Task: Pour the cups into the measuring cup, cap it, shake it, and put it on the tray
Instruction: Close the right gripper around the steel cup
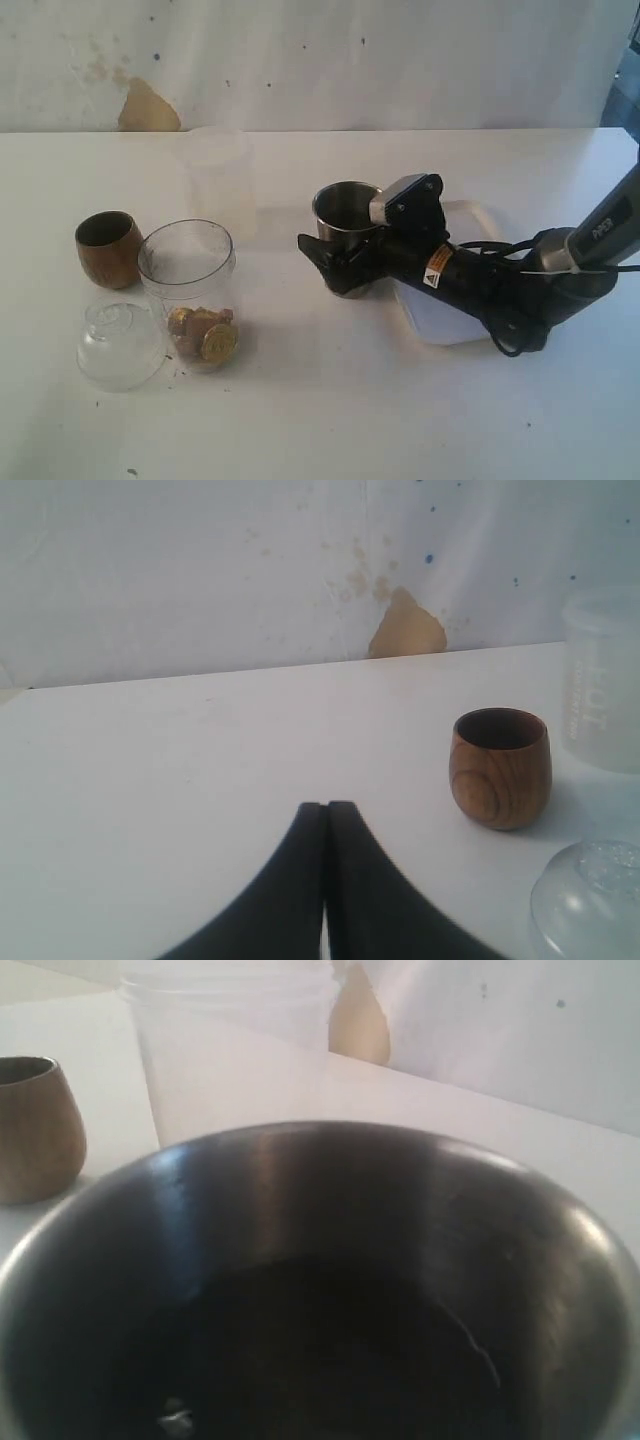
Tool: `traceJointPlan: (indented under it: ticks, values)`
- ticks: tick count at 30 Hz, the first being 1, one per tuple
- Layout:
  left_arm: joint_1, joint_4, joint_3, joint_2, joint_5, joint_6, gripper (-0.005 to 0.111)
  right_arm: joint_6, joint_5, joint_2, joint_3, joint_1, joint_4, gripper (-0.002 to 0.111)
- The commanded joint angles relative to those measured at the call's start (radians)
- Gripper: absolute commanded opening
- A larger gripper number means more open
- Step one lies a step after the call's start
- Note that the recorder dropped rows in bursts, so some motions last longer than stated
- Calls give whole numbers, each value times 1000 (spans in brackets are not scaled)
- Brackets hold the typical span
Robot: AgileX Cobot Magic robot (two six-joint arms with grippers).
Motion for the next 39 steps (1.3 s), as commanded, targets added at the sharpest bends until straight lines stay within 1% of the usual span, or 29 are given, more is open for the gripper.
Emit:
traceJointPlan:
  ticks: [1, 8, 18, 23, 27, 29, 32, 33, 35, 36, 39]
  values:
    - [3, 8, 6, -5, -13, -1, 0, 3, -3, 2, -7, 1, 11, 105]
    - [3, 8, 6, -5, -13, -1, 0, 7, -35, 2, -7, 1, 11, 105]
    - [3, 8, 6, -5, -13, -1, 0, 7, -34, 2, -7, 1, 13, 105]
    - [3, 8, 6, -5, -13, -1, 0, 7, 42, 2, -8, 1, 15, 105]
    - [3, 8, 6, -5, -13, -1, 0, 7, 57, 2, -8, 1, 15, 105]
    - [3, 8, 6, -5, -13, -1, 0, 7, 47, 2, -8, 1, 15, 102]
    - [3, 8, 6, -5, -13, -1, 0, 4, 40, 2, -8, 1, 15, 91]
    - [3, 8, 6, -5, -13, -1, 0, 2, 38, 2, -8, 1, 15, 84]
    - [3, 8, 6, -5, -13, -1, 0, -4, 38, 2, -8, 1, 15, 68]
    - [3, 8, 6, -5, -13, -1, 0, -4, 41, 2, -8, 1, 15, 57]
    - [3, 8, 6, -5, -13, -1, 0, 32, 43, 2, -8, 1, 4, 21]
